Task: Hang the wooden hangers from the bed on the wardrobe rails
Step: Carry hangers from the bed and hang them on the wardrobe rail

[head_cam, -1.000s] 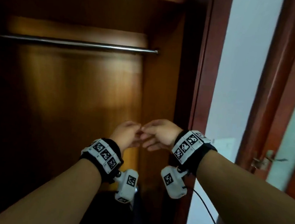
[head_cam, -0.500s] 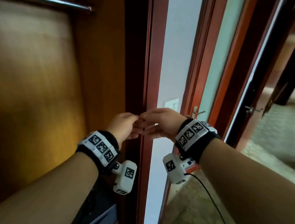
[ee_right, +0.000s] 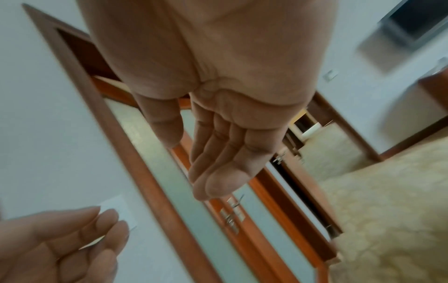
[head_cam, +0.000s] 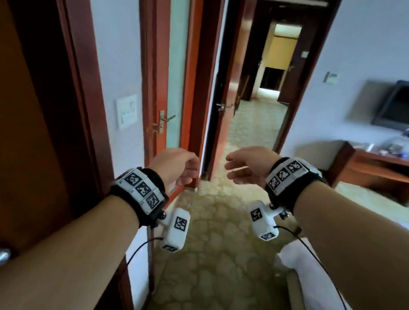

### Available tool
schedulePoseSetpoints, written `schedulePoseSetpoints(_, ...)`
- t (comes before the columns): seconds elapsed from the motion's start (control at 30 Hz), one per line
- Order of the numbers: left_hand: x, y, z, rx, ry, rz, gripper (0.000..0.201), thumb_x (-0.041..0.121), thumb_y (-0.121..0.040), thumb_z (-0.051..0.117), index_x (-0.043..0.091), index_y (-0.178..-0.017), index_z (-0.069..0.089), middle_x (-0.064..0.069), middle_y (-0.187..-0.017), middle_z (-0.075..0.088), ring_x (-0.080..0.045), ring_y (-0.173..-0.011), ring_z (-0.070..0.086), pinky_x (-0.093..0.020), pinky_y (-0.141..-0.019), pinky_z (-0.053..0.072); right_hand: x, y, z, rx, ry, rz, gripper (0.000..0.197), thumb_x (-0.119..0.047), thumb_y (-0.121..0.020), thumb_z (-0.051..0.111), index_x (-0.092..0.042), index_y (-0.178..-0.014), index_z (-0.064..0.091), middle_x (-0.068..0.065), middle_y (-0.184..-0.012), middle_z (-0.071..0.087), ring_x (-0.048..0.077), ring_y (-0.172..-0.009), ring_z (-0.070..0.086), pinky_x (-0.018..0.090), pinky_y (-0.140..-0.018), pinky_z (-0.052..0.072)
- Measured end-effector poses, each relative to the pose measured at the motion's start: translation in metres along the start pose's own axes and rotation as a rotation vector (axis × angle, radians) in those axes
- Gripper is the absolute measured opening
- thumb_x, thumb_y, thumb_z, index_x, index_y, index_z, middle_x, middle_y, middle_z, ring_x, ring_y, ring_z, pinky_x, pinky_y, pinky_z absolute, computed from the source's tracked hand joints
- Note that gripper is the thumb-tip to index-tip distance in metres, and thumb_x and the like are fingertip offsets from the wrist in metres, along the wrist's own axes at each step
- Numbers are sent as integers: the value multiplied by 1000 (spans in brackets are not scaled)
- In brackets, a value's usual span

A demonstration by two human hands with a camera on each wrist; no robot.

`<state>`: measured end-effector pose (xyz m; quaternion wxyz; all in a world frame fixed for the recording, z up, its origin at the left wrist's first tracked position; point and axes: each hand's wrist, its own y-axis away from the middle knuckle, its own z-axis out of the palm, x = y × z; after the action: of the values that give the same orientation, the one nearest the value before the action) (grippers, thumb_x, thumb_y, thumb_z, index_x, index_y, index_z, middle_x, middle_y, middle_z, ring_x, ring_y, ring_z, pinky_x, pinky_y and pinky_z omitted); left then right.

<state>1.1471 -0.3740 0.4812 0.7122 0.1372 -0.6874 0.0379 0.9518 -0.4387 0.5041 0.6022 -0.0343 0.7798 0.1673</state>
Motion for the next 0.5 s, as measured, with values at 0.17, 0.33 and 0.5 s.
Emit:
schedulePoseSetpoints(0.17, 1, -13, 114, -210, -5, -1, 16, 15, -99, 54, 9, -88, 65, -7, -79, 68, -17, -59, 63, -26, -53, 46, 33, 44, -120, 259, -58, 48, 22, -18, -94, 62, -2, -109, 63, 13, -92, 69, 29, -75, 68, 35, -67, 57)
schedulePoseSetpoints(0.33, -17, -6, 254, -446, -76, -20, 17, 18, -98, 56, 9, -89, 67, -9, -84, 72, -20, -65, 67, -28, -58, 50, 88, 110, -241, 498, -121, 134, 23, -18, -95, 60, -3, -112, 62, 11, -92, 68, 28, -77, 67, 34, -67, 56)
schedulePoseSetpoints(0.5, -48, 30, 404, -677, -169, -37, 17, 18, -97, 56, 6, -94, 68, -9, -85, 72, -22, -71, 67, -30, -60, 52, 165, 192, -361, 741, -204, 223, 24, -13, -92, 63, 2, -111, 63, 18, -98, 70, 35, -82, 68, 40, -75, 57)
